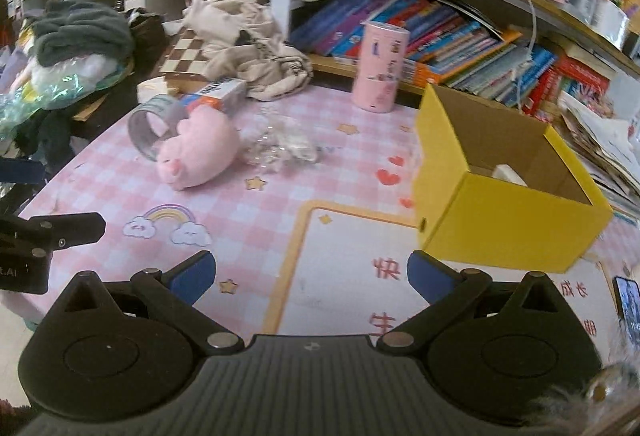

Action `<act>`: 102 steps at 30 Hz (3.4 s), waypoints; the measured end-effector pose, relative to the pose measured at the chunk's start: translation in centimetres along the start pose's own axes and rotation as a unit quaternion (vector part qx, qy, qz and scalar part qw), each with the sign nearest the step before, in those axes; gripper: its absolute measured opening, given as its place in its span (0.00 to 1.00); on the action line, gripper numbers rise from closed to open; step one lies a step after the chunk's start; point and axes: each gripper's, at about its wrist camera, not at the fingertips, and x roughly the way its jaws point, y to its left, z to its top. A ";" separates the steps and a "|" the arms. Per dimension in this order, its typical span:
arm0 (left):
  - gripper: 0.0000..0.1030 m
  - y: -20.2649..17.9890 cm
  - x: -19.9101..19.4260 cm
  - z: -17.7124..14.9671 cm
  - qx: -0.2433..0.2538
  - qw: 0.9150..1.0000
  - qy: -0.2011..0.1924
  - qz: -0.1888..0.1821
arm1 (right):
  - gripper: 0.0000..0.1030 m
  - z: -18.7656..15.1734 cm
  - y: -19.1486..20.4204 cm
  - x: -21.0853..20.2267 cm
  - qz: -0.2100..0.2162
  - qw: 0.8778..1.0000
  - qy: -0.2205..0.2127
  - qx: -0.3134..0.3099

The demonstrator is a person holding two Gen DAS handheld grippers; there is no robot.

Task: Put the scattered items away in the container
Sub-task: 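Withdraw both tools from the box back toward the remaining items, then grasp the pink plush pig with the left tool while the right tool grasps the bead bag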

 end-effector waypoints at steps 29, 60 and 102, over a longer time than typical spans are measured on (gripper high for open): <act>0.95 0.8 4.6 0.6 -0.028 0.999 0.036 0.013 | 1.00 2.2 -0.3 6.0 0.040 0.998 0.038 -0.019; 0.93 0.5 14.2 4.7 -0.046 0.996 0.046 0.059 | 0.98 9.6 -2.6 20.0 0.093 0.993 0.059 -0.043; 0.45 1.2 11.9 2.8 -0.078 0.996 0.042 0.018 | 0.10 8.3 -2.9 17.4 0.168 0.981 0.079 0.053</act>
